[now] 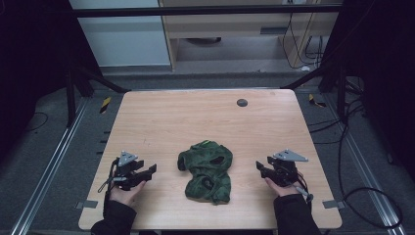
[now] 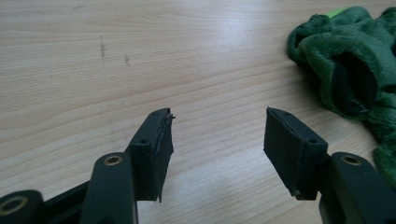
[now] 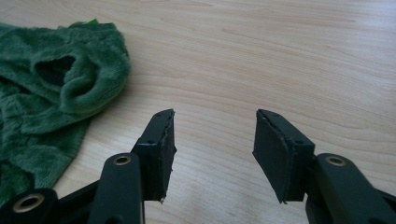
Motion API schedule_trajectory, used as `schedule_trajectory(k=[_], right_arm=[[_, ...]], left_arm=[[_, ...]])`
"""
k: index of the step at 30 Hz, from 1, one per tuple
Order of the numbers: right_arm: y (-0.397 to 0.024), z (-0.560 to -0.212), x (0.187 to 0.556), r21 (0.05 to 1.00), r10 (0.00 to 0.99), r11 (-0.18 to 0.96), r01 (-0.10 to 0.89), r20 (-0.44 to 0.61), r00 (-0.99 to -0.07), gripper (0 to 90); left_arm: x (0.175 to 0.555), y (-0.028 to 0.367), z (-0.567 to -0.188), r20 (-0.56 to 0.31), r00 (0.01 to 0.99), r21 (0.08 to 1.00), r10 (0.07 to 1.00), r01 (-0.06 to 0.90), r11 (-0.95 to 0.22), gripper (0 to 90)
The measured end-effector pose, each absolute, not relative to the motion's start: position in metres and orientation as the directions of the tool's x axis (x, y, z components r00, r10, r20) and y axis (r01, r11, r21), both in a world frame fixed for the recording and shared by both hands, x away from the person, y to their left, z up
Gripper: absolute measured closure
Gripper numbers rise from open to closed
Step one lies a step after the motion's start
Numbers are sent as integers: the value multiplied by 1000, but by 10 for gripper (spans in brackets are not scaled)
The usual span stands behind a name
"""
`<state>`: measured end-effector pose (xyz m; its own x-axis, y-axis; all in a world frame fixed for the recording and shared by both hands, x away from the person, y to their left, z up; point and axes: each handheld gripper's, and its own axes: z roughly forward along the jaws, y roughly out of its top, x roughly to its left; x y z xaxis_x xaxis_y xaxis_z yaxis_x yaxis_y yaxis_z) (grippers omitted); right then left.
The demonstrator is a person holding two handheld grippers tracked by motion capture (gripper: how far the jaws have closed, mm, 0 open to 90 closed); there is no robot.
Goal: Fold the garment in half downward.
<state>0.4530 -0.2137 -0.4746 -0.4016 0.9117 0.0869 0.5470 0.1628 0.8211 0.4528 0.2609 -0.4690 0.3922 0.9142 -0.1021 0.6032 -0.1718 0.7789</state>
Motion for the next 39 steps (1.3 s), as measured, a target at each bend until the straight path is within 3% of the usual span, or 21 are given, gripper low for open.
schedule_trajectory(k=[11,39], right_arm=[[-206,-463,455,832,894,165,530,102,-437,504],[-185,-428,486,845,872,172,506,109,-477,524]], left_arm=[[454,250,-466,-100,423,777,901,598,-195,379],[486,235,-432,-91,445,816,891,546,-190,394]])
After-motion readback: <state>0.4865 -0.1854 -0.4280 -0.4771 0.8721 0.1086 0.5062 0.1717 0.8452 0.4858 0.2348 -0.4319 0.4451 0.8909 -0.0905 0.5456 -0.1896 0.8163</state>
